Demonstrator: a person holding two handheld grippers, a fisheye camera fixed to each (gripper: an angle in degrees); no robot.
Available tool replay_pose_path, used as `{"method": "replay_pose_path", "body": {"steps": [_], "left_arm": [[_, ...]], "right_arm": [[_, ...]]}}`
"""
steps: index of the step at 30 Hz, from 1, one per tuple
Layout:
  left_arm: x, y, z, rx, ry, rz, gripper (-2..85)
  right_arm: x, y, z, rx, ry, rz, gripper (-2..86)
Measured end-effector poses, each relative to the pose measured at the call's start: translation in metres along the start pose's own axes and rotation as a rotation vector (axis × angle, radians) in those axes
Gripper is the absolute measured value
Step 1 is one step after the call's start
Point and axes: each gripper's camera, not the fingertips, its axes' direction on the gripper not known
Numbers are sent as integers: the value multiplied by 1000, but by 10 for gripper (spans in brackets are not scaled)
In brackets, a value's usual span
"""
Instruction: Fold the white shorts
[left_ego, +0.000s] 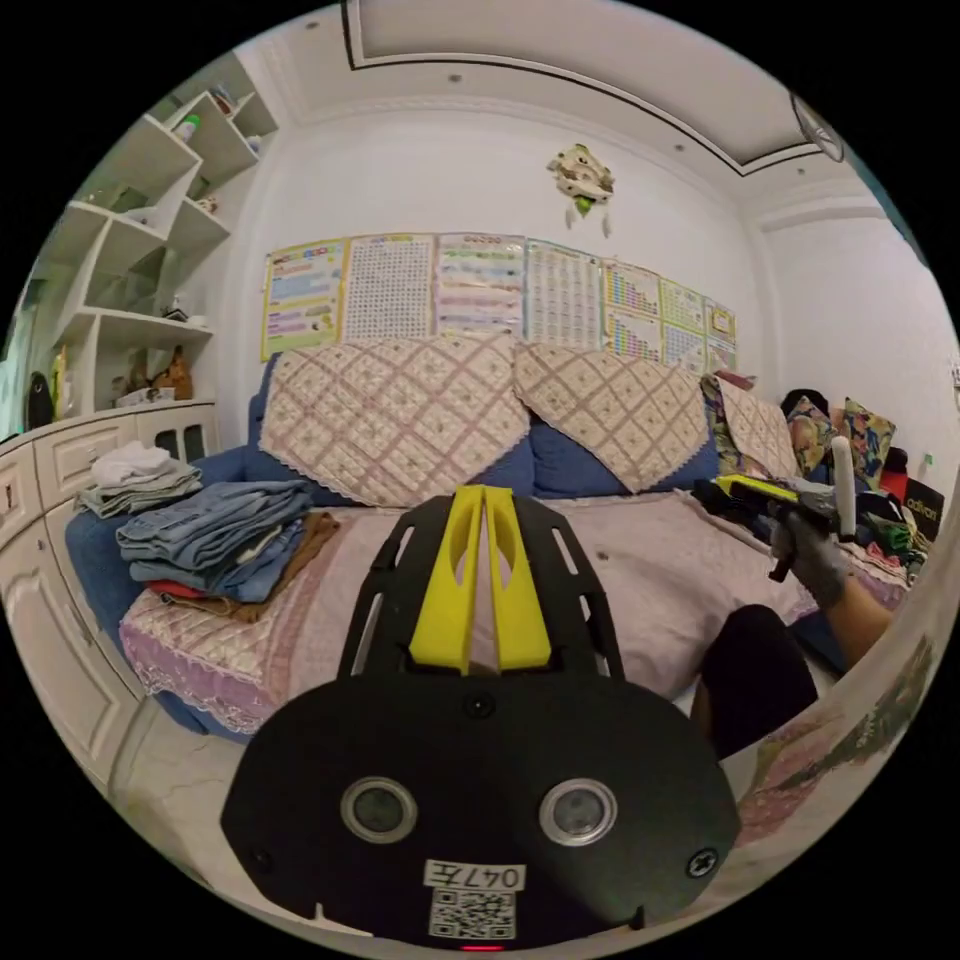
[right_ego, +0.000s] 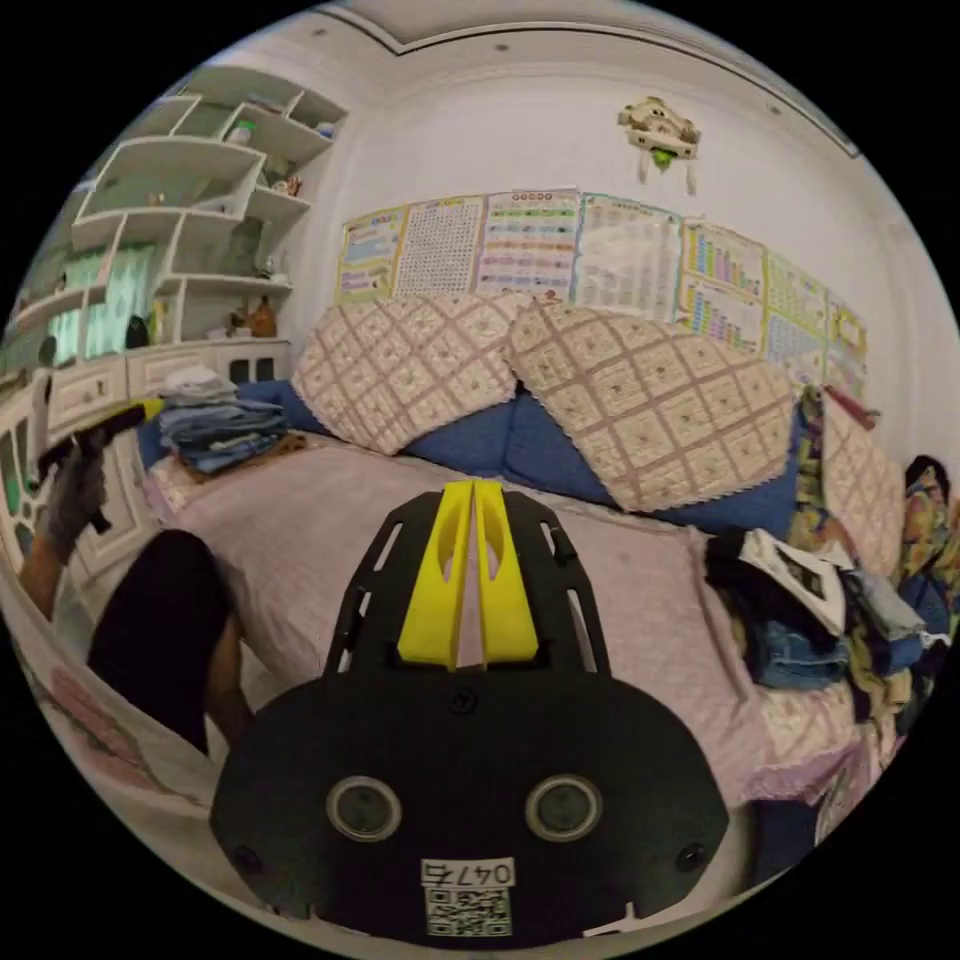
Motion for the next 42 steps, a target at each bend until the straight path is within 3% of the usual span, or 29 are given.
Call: {"method": "replay_pose_path", "body": {"steps": [14, 24, 30, 35, 42], "left_arm": [[3, -148, 36, 39, 476, 48, -10], [46, -217, 104, 168, 362, 293, -9], [47, -229, 122, 42, 229, 385, -8], [25, -256, 128, 0, 239, 278, -8], [-2, -292, 149, -74, 256, 197, -9]], "right_arm": [[212, 40, -78, -194, -61, 268, 9], [321, 35, -85, -193, 30, 293, 37], [437, -4, -36, -318, 386, 140, 66], [541, -25, 39, -493, 471, 153, 100], [575, -29, 104, -676, 567, 125, 112]]}}
